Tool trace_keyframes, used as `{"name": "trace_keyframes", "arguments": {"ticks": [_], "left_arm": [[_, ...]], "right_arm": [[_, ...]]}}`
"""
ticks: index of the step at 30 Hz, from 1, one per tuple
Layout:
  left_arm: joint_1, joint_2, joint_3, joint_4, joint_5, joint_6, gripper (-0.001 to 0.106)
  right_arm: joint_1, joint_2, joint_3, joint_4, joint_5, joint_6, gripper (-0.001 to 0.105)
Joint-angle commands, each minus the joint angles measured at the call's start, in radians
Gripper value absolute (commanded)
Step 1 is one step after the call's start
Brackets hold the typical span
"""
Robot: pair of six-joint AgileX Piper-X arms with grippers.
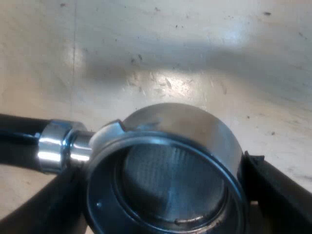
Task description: Put the handle in the coffee machine
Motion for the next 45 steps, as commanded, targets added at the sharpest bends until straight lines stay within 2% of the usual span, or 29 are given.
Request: {"name": "trace_keyframes", "arguments": {"ticks": [1,2,11,13,15,16,18,19,21,24,31,37,39,42,43,45], "left_arm": [[-0.003,-0.001,-0.004,0.003,0.018,0.007,0.005],[-0.003,-0.001,-0.004,0.005,0.018,0.008,0.0],[-0.003,-0.001,-0.004,0.028,0.018,0.015,0.0],[-0.003,-0.001,-0.004,0.052,0.018,0.015,0.0],[-0.003,-0.001,-0.004,0.066,0.018,0.015,0.0],[-0.003,-0.001,-0.004,0.07,0.018,0.015,0.0],[-0.003,-0.001,-0.004,0.088,0.018,0.015,0.0],[-0.003,-0.001,-0.004,0.091,0.018,0.015,0.0],[-0.003,-0.001,-0.004,0.092,0.018,0.015,0.0],[-0.003,-0.001,-0.004,0.092,0.018,0.015,0.0],[-0.003,-0.001,-0.004,0.112,0.018,0.015,0.0],[0.005,-0.033,-0.004,0.113,0.018,0.004,0.0],[0.012,-0.038,-0.004,0.115,0.021,0.002,0.0],[0.034,-0.049,-0.004,0.114,0.026,-0.002,0.0],[0.113,-0.052,-0.004,0.12,0.026,-0.039,0.0],[0.152,-0.052,-0.004,0.132,0.026,-0.039,0.0]], "right_arm": [[-0.003,-0.014,-0.016,-0.008,-0.018,-0.01,0.0],[-0.003,-0.014,-0.016,-0.008,-0.018,-0.01,0.0],[-0.003,-0.014,-0.016,-0.008,-0.005,-0.01,0.0],[-0.003,-0.014,-0.016,-0.034,-0.002,-0.01,0.003],[-0.003,-0.014,-0.016,-0.061,-0.002,-0.01,0.014],[-0.003,-0.014,-0.016,-0.076,0.001,-0.01,0.024],[-0.003,-0.014,-0.016,-0.105,0.001,-0.01,0.052],[-0.003,-0.014,-0.016,-0.112,0.004,-0.01,0.06],[-0.003,-0.014,-0.016,-0.131,0.004,-0.011,0.087],[-0.003,-0.014,-0.016,-0.148,0.004,-0.013,0.102],[-0.003,-0.018,-0.021,-0.151,0.072,-0.02,0.105],[-0.003,-0.049,-0.021,-0.149,0.257,-0.035,0.105],[-0.003,-0.056,-0.021,-0.147,0.282,-0.036,0.105],[-0.003,-0.068,-0.021,-0.151,0.319,-0.036,0.105],[-0.003,-0.068,-0.021,-0.152,0.319,-0.036,0.105],[-0.003,-0.068,-0.021,-0.152,0.319,-0.036,0.105]]}}
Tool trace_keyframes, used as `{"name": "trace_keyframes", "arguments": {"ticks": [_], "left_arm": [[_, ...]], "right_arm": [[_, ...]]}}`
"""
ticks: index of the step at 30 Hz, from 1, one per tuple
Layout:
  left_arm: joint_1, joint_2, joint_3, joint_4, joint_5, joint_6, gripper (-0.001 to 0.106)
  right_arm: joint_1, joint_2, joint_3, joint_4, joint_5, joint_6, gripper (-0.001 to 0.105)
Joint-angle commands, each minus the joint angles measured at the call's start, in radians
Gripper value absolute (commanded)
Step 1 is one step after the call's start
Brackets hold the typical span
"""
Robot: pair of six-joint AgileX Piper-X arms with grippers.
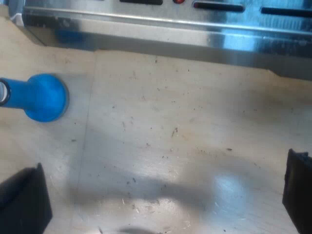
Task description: Put the handle in the coffee machine
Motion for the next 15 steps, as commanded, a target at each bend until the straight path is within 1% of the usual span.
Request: {"name": "trace_keyframes", "arguments": {"ticks": [1,3,4,5,6,7,8,9,10,11,15], "left_arm": [[0.088,-0.012,-0.011,-0.001,0.047,-0.032,0.0],[0.11,-0.012,-0.011,0.003,0.047,-0.032,0.0],[0.143,-0.012,-0.011,0.008,0.047,-0.032,0.0],[0.159,-0.012,-0.011,0.01,0.047,-0.032,0.0],[0.193,-0.012,-0.019,0.031,0.047,-0.032,0.0],[0.214,-0.012,-0.029,0.058,0.06,-0.019,0.0],[0.231,-0.012,-0.04,0.081,0.078,-0.011,0.0],[0.241,-0.012,-0.046,0.096,0.087,-0.008,0.0],[0.261,-0.012,-0.06,0.108,0.101,-0.008,0.0],[0.276,-0.012,-0.072,0.114,0.107,-0.008,0.0],[0.31,-0.012,-0.108,0.114,0.108,-0.001,0.0]], "right_arm": [[-0.003,-0.011,-0.008,-0.001,0.011,-0.009,0.105],[-0.003,-0.009,-0.008,-0.001,0.011,0.001,0.105],[-0.003,-0.008,-0.008,-0.001,0.008,0.004,0.105],[0.0,-0.013,-0.008,-0.009,-0.018,-0.025,0.105],[0.011,-0.02,-0.008,-0.012,0.012,-0.055,0.105],[0.027,-0.025,-0.008,-0.015,0.07,-0.063,0.105],[0.054,-0.033,-0.008,-0.015,0.166,-0.063,0.105],[0.069,-0.038,-0.008,-0.015,0.198,-0.063,0.105],[0.1,-0.047,-0.008,-0.015,0.279,-0.063,0.105],[0.127,-0.054,-0.008,-0.015,0.335,-0.063,0.105],[0.226,-0.07,-0.008,-0.015,0.5,-0.063,0.105]]}}
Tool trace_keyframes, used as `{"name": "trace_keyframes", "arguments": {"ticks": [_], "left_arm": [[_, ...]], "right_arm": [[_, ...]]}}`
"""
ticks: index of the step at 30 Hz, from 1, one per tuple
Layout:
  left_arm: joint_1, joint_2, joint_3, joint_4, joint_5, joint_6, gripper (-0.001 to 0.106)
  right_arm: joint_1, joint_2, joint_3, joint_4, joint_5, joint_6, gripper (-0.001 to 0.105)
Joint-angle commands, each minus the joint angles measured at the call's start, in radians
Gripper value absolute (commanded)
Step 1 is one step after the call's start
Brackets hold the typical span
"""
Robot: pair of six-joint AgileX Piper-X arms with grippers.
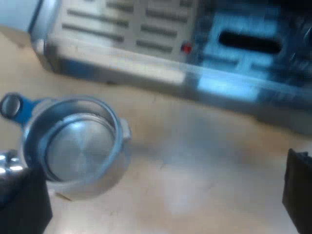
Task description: Put the handle in the coffee machine
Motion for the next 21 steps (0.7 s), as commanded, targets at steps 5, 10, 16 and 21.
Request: {"name": "trace_keyframes", "arguments": {"ticks": [5,10,16,21], "left_arm": [[0.033,0.0,-0.075,-0.006,0.06,0.027,0.0],[0.06,0.039,-0.111,0.003,0.055,0.049,0.0],[0.125,0.117,-0.168,0.012,0.045,0.11,0.0],[0.126,0.193,-0.206,0.054,0.036,0.179,0.0]], "right_arm": [[0.171,-0.017,-0.008,-0.011,0.38,-0.013,0.105],[0.251,-0.017,0.005,-0.097,0.508,-0.004,0.105],[0.297,-0.014,0.073,-0.297,0.615,-0.004,0.105],[0.297,-0.014,0.126,-0.386,0.631,-0.007,0.105]]}}
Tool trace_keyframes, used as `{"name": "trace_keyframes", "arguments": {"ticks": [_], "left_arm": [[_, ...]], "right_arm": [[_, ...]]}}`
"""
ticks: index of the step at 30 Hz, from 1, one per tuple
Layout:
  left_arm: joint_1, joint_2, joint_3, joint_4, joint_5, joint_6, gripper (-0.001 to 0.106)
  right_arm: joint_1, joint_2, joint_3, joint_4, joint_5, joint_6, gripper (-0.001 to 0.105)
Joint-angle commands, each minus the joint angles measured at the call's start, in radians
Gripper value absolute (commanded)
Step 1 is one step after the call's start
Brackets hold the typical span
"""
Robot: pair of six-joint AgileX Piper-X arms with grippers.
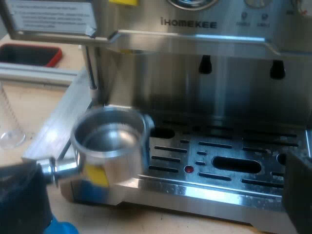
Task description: Put the handle in the coffee machine
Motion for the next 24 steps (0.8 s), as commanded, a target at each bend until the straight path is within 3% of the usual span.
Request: {"name": "trace_keyframes", "arguments": {"ticks": [1,8,24], "left_arm": [[-0.001,0.058,-0.044,0.027,0.033,0.06,0.0],[-0.001,0.151,-0.09,0.027,-0.001,0.157,0.0],[-0.001,0.266,-0.117,-0.08,0.008,0.174,0.0]], "right_arm": [[0.001,-0.001,0.038,-0.094,0.022,-0.019,0.105],[0.001,0.093,0.048,-0.238,0.063,-0.121,0.105],[-0.007,0.238,0.048,-0.393,0.137,-0.129,0.105]]}}
